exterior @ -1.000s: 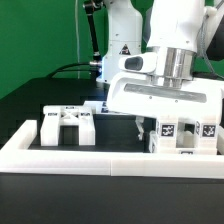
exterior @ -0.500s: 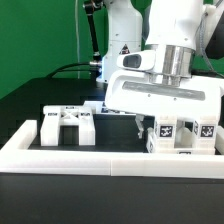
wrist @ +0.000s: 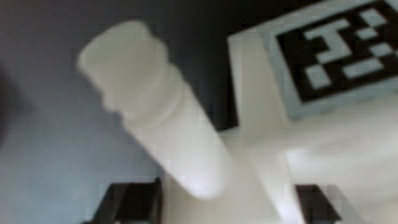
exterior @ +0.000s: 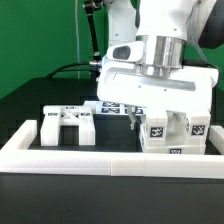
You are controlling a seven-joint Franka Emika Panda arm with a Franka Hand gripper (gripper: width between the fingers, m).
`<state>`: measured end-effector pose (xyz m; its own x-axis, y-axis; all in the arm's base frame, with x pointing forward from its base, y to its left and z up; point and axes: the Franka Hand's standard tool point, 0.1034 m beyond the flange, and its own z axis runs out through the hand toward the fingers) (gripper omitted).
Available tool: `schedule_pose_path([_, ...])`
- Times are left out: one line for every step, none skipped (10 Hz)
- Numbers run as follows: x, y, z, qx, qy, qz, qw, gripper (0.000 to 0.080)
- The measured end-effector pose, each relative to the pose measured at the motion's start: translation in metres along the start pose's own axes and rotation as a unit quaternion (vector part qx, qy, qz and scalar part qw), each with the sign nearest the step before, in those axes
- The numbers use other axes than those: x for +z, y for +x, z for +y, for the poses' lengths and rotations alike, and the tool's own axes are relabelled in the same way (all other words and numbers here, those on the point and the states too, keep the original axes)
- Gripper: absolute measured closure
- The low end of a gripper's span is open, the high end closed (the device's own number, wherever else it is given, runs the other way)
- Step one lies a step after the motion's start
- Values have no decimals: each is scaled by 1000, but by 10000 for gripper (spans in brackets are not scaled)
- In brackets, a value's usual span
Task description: Assemble chair
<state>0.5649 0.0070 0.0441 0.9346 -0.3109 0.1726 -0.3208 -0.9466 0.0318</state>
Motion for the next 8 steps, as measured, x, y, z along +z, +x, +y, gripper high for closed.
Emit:
schedule_pose_path([-12,1,6,8,3,-21,1000,483])
schedule_pose_path([-13,4,7,9,3,-12,1000,483])
schedule_pose_path([-9,1,7,8,0,-22,1000,495])
schedule_pose_path([-10,-3,9,13,1,-58,998,507])
schedule_pose_path([-13,-3,10,18,3,-91,996,507])
schedule_pose_path([-15,3,13,23,5,-94,995,520])
schedule_pose_path([-16,4,14,25,5,-93,995,527])
schedule_pose_path([-16,4,14,25,6,-93,995,527])
